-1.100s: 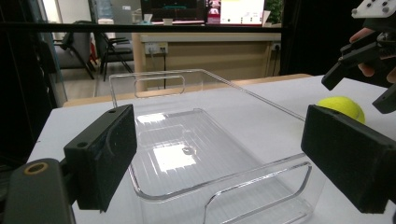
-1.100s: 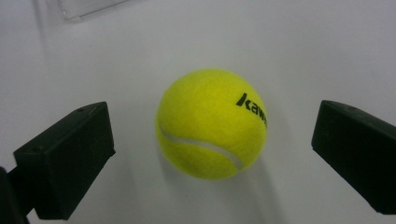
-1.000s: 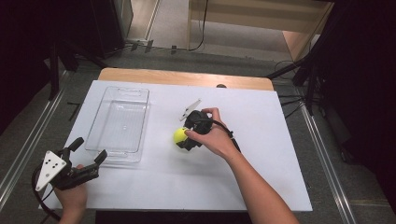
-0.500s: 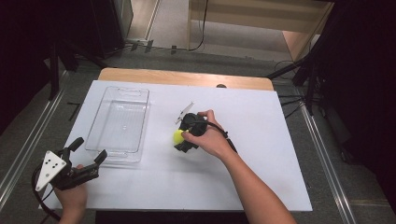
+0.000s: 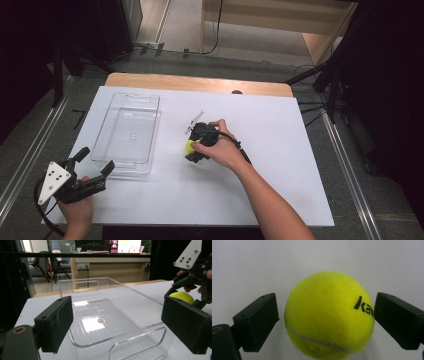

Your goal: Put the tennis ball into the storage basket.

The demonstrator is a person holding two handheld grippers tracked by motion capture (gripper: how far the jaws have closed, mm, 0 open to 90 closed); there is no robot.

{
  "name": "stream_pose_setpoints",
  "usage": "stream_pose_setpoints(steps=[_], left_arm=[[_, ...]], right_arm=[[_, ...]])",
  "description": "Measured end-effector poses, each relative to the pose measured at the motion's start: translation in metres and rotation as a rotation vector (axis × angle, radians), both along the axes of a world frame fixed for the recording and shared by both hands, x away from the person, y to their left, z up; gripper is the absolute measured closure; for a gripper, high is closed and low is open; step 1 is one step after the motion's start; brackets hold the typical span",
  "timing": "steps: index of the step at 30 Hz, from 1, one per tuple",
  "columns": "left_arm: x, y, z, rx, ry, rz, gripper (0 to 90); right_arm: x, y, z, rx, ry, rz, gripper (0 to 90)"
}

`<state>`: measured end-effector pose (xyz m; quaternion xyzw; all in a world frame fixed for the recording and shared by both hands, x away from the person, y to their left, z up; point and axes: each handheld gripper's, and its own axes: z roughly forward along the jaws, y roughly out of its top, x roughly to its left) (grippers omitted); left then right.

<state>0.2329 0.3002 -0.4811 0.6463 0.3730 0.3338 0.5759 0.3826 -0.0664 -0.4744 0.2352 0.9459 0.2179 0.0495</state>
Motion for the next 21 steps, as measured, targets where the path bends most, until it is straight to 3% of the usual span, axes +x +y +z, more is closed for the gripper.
stream_pose_setpoints(steps=[2, 4, 21], left_arm=[[0.0000, 0.0000, 0.0000, 0.000, 0.000, 0.000, 11.0], [-0.0001, 0.0000, 0.0000, 0.000, 0.000, 0.001, 11.0], [0.0001, -0.0002, 0.0000, 0.000, 0.000, 0.001, 11.1]], right_arm=[[0.0008, -0.0004, -0.0007, 0.000, 0.006, 0.001, 14.0], [0.0014, -0.0015, -0.0004, -0.005, 0.007, -0.004, 22.6], [0.0055, -0.0063, 0.0028, 0.014, 0.055, -0.005, 23.5]])
